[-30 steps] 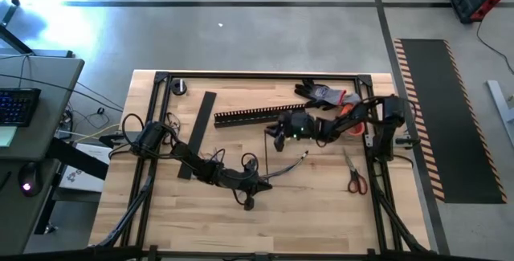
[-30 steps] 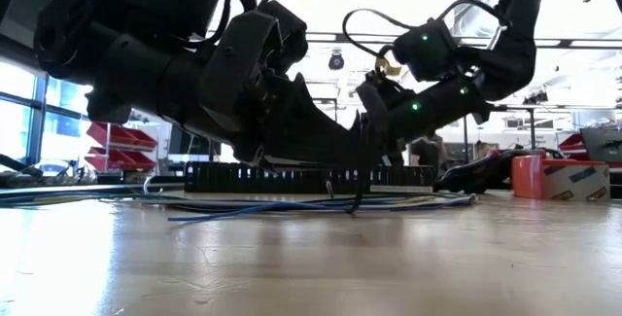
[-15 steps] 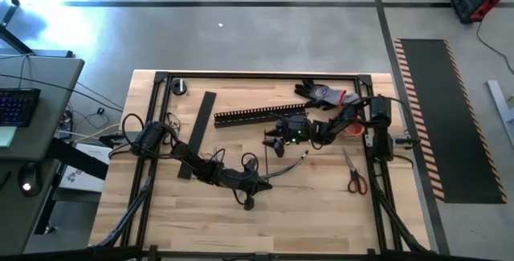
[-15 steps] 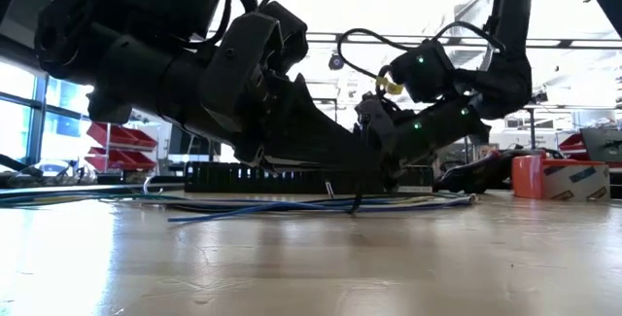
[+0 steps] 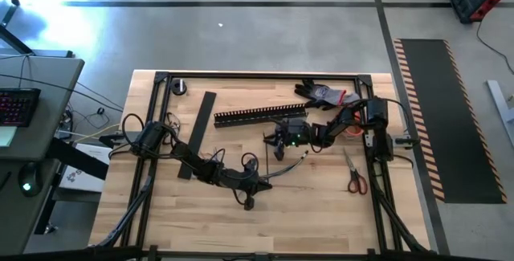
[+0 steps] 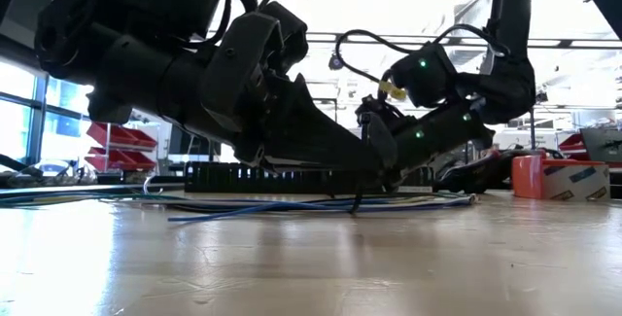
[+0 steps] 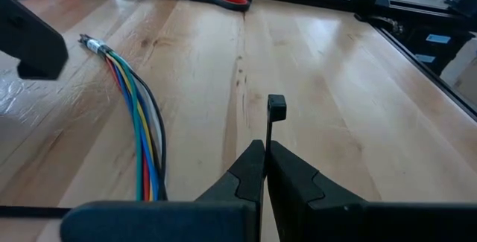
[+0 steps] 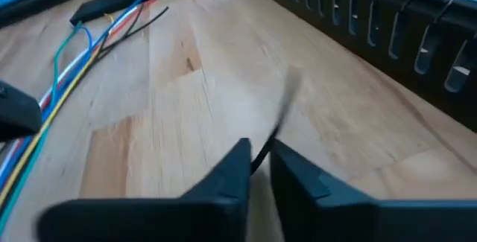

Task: Ziptie cables
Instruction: Wrap the cables together using a zip tie

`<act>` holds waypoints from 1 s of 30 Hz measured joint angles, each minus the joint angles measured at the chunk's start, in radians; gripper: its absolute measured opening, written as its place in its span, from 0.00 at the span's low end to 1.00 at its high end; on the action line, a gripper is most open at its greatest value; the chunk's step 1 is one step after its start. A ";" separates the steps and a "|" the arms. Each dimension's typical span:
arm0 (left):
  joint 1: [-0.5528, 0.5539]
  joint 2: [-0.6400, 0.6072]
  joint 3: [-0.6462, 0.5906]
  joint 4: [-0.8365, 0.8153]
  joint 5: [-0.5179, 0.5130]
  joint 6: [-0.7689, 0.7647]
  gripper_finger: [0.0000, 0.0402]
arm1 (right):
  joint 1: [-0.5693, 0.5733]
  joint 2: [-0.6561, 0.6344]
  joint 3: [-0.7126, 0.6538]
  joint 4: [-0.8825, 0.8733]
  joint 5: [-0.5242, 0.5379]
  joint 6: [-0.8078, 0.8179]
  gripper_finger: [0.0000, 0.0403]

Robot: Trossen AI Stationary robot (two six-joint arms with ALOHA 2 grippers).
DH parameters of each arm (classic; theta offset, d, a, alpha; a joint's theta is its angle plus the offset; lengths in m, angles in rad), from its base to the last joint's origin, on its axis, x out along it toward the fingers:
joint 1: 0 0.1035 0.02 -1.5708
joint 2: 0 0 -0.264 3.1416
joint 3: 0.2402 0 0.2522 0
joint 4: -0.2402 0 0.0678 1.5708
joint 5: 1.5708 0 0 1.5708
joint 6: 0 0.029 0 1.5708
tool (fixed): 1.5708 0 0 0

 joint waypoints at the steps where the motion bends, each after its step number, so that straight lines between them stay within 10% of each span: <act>1: 0.000 0.000 0.000 0.000 0.000 0.000 0.00 | 0.005 0.000 0.000 -0.003 0.009 -0.011 0.02; 19: 0.000 -0.028 0.000 -0.036 -0.018 -0.071 0.00 | 0.202 0.002 -0.113 0.373 0.333 -0.405 0.00; 30: 0.030 -0.122 -0.085 -0.069 -0.069 -0.112 0.00 | 0.368 0.000 -0.081 0.304 0.551 -0.759 0.00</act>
